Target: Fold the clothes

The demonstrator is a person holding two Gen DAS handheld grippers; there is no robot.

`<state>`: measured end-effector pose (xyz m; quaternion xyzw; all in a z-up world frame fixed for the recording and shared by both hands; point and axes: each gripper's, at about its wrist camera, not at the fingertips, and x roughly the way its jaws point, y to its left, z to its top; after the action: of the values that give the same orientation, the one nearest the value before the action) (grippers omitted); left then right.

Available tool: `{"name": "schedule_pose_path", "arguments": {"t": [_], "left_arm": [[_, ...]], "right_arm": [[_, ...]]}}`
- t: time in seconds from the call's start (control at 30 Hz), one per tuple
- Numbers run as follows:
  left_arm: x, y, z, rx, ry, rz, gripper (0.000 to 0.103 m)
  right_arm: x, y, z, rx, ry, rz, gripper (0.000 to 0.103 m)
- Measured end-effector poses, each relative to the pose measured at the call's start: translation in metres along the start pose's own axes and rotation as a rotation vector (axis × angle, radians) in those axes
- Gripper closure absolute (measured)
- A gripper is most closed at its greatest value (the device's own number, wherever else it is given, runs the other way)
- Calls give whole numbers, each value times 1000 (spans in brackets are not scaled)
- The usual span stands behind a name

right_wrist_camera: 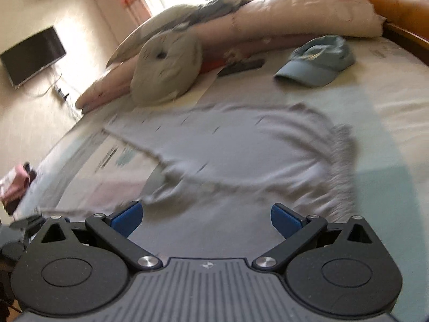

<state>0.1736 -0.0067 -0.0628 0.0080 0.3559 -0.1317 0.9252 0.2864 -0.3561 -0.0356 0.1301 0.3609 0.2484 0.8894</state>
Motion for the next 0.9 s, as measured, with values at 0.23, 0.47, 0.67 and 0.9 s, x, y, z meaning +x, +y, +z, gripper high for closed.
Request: {"name": "schedule_pose_path", "arguments": {"t": [0.23, 0.47, 0.67, 0.9], "left_arm": [[21, -36, 16, 65, 13, -69, 1], [45, -55, 25, 102, 50, -101, 1], [64, -58, 27, 94, 79, -103, 1], [81, -62, 30, 70, 106, -111, 1]], "right_arm": [[5, -81, 37, 121, 19, 55, 0], [41, -148, 59, 225, 25, 94, 0], [76, -198, 74, 356, 11, 188, 0], [120, -206, 96, 332, 64, 305, 0]]}}
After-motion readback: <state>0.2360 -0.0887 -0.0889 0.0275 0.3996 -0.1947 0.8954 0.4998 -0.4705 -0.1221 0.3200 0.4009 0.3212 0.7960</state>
